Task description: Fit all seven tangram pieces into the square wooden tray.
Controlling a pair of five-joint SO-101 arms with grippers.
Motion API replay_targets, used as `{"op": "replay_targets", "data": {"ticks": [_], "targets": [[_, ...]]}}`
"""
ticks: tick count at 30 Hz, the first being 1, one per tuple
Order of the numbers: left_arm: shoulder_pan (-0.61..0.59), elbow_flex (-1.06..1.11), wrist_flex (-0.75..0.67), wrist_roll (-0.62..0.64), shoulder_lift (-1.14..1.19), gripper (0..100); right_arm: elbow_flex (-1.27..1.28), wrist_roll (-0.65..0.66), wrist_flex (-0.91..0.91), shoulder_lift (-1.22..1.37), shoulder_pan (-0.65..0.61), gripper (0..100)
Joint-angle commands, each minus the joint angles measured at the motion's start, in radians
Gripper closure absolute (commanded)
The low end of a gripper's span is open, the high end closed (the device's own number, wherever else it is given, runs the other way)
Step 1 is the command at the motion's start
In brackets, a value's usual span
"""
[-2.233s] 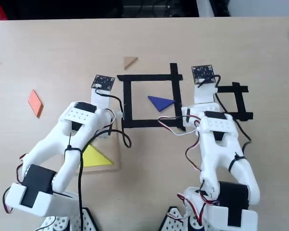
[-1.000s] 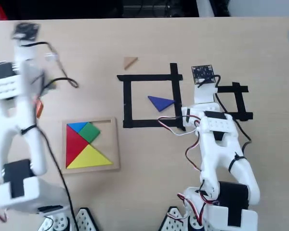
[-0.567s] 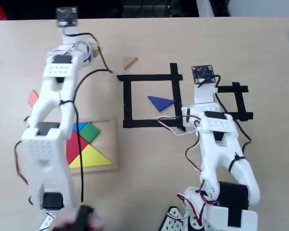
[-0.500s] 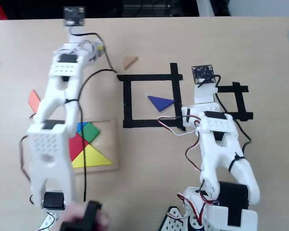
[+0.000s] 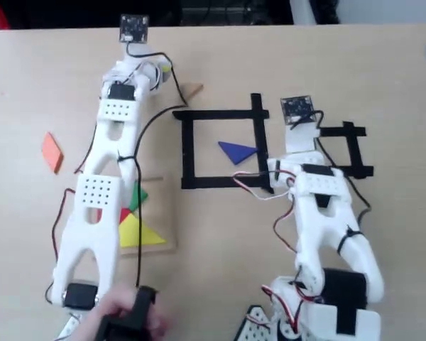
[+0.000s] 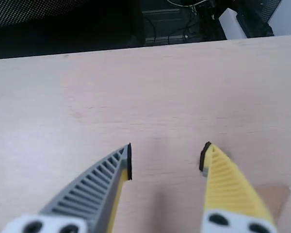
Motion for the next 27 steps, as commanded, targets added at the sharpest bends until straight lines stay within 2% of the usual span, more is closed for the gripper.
{"op": "replay_targets", "data": {"ticks": [1,5,11,15,17,20,25,27], "targets": [[-0.015,-0.18,0.08,-0.032,0.038,75,-0.053,0.011,-0.002,-0.002,0.003,98.7],[-0.035,-0.298,0.244,0.028,0.032,75,-0.05,0.011,-0.021,-0.001,-0.003,98.7],[-0.005,-0.295,0.27,0.094,0.014,75,-0.044,0.011,-0.015,-0.001,-0.035,98.7],[-0.062,-0.297,0.33,0.1,-0.005,75,-0.047,0.005,-0.015,-0.001,-0.037,98.5],[-0.11,-0.297,0.433,0.1,-0.058,75,-0.067,0.003,-0.012,-0.001,-0.04,98.5],[-0.176,-0.297,0.647,0.1,-0.158,75,-0.202,0.003,0.164,0.005,-0.046,98.5],[-0.289,-0.295,0.994,0.098,-0.354,75,-0.607,-0.028,0.431,0.188,-0.095,98.5],[-0.325,-0.286,1.053,0.098,-0.388,75,-0.796,-0.025,0.5,0.311,-0.135,98.5]]}}
